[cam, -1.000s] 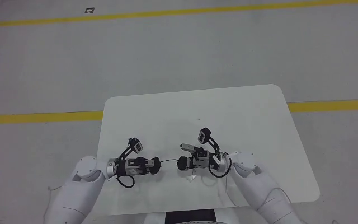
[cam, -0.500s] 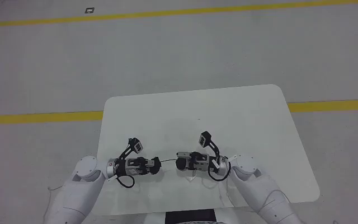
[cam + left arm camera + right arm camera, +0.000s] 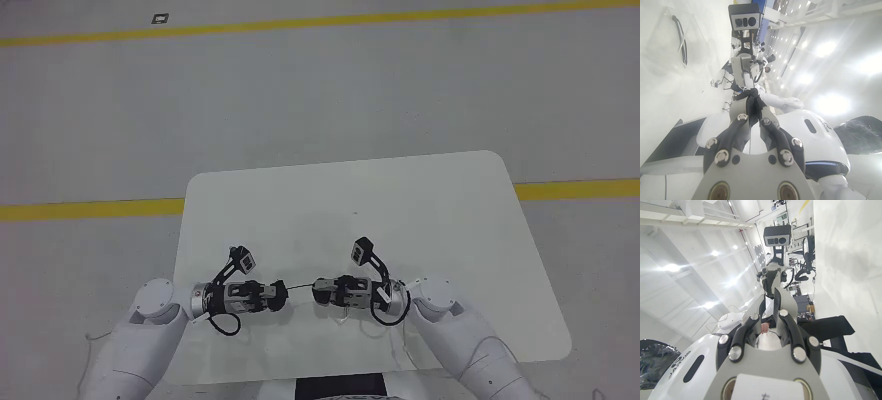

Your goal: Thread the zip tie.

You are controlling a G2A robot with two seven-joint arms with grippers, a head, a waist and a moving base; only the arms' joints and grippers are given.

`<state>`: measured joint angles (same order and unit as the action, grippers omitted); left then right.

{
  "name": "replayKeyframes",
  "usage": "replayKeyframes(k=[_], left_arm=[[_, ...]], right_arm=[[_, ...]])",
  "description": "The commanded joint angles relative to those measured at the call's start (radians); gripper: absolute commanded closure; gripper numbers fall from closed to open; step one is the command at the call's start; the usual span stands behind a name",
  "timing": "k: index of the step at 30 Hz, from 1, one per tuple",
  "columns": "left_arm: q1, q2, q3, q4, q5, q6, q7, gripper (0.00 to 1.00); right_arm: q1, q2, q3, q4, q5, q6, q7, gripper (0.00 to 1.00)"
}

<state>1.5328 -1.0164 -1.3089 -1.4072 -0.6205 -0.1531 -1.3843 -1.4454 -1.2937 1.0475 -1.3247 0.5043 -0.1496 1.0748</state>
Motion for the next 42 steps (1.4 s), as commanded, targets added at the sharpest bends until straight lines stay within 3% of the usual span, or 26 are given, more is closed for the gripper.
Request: replayKeyframes(k=[1,4,14,15,17,18,39,42], left_arm=[[0.000,0.000,0.000,0.000,0.000,0.000,0.000,1.00],[0.000,0.000,0.000,0.000,0.000,0.000,0.000,1.00],[0.000,0.000,0.000,0.000,0.000,0.000,0.000,1.00],[0.000,0.000,0.000,0.000,0.000,0.000,0.000,0.95],[0.000,0.000,0.000,0.000,0.000,0.000,0.000,0.15],[0.000,0.000,0.000,0.000,0.000,0.000,0.000,0.00],[0.000,0.000,0.000,0.000,0.000,0.000,0.000,0.00],[0.000,0.001,0.016,-0.013,0.045,-0.004,0.028,0.00]], right_arm=[[0.003,0.000,-0.004,0.003,0.004,-0.002,-0.001,0.92],[0.008,0.001,-0.010,0.008,0.010,-0.005,-0.005,1.00],[0.017,0.008,-0.017,-0.002,0.001,-0.003,-0.015,1.00],[0.017,0.009,-0.017,-0.004,0.001,-0.004,-0.016,1.00],[0.016,0.011,-0.015,-0.008,0.000,-0.009,-0.021,1.00],[0.015,0.012,-0.013,-0.011,0.002,-0.013,-0.026,1.00],[0.002,0.022,-0.002,-0.026,-0.011,-0.035,-0.049,1.00],[-0.006,0.020,-0.003,-0.034,0.023,-0.038,-0.059,1.00]])
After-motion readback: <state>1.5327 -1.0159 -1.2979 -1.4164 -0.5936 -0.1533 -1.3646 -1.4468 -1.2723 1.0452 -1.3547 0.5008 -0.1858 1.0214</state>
